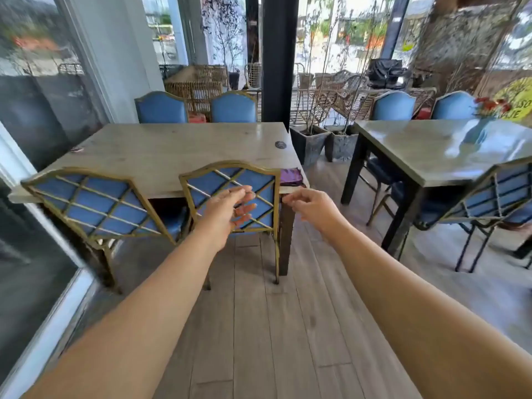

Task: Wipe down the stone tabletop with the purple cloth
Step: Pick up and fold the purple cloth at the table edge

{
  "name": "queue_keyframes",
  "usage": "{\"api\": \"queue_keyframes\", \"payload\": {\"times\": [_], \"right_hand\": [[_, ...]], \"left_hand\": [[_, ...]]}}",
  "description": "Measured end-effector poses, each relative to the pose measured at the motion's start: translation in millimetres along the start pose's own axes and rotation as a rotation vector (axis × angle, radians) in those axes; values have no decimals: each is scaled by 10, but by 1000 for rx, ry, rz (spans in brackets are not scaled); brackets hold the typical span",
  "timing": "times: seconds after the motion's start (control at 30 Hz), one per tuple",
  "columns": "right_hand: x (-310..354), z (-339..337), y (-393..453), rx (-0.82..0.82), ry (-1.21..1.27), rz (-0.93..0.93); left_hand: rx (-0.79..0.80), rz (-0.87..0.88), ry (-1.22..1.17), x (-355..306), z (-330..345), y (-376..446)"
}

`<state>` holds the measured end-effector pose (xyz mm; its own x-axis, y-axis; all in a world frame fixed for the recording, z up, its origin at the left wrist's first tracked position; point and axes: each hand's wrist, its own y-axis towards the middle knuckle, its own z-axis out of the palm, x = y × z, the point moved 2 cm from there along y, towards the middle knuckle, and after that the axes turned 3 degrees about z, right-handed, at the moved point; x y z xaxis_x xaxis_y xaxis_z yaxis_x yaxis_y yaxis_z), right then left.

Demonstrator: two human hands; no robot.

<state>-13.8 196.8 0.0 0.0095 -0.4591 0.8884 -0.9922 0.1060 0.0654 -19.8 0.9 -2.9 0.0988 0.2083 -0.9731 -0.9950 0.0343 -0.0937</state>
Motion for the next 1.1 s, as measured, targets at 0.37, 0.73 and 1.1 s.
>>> {"api": "queue_keyframes", "payload": {"times": [0.37, 0.73, 1.1], "right_hand": [[-800, -646, 1164, 56, 133, 212], [-1410, -706, 2432, 179, 177, 308], [-1725, -706, 4060, 234, 185, 349]], "left_hand": [[-153, -126, -34, 645, 978, 1003], [-182, -120, 126, 1069, 1508, 2134], [-231, 41, 346, 1264, 1817, 3778]]}}
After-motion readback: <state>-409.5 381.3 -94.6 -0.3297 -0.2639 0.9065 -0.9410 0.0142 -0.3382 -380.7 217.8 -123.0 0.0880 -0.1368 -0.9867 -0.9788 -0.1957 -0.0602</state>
